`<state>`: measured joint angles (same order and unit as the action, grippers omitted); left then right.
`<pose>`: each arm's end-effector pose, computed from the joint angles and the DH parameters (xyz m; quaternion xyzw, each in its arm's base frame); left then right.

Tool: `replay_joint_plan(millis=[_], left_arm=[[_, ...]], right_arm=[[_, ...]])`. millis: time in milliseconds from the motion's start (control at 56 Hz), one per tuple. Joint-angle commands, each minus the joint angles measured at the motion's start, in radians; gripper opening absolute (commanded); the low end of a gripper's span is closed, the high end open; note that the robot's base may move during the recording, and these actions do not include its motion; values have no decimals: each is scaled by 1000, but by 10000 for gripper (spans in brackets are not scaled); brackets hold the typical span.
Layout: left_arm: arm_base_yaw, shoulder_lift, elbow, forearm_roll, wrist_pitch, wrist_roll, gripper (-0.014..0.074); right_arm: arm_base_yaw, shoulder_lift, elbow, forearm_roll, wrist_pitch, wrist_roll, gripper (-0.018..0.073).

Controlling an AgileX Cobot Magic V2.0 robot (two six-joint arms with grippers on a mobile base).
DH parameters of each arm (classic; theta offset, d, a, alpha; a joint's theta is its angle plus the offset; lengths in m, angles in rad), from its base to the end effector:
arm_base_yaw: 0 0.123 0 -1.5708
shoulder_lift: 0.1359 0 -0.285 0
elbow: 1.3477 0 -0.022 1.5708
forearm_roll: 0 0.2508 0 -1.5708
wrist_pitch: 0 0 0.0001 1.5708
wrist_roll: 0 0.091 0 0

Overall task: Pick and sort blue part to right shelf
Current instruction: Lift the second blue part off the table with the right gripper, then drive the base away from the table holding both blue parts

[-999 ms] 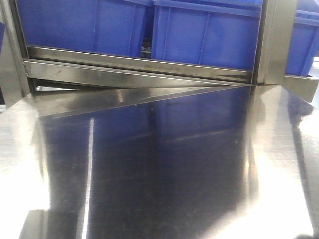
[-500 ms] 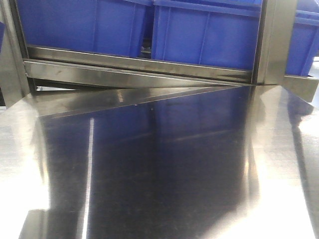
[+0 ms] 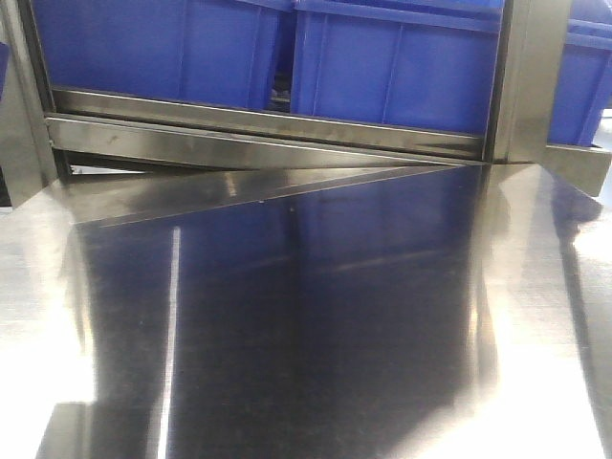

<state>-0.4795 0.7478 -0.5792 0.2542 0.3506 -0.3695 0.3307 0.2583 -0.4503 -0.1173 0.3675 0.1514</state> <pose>0.1400 -0.0639 0.3077 0.1226 0.8299 -0.1284 0.5288 0.0603 0.0167 0.3148 -0.0920 0.7311 0.1100 0.6671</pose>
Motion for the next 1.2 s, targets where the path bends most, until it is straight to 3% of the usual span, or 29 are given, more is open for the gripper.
replay_joint_plan(millis=[0,714,1178], left_arm=[[-10,-4,-32,8,-81,-1,283],[-10,29,-32,8,-81,-1,283],[-10,235,-32,6,-81,-1,283]], right_arm=[[2,7,-27,-18,-88,-10,207],[2,7,-27,-18,-88,-10,207],[2,8,-27,-18,-88,-10,207]])
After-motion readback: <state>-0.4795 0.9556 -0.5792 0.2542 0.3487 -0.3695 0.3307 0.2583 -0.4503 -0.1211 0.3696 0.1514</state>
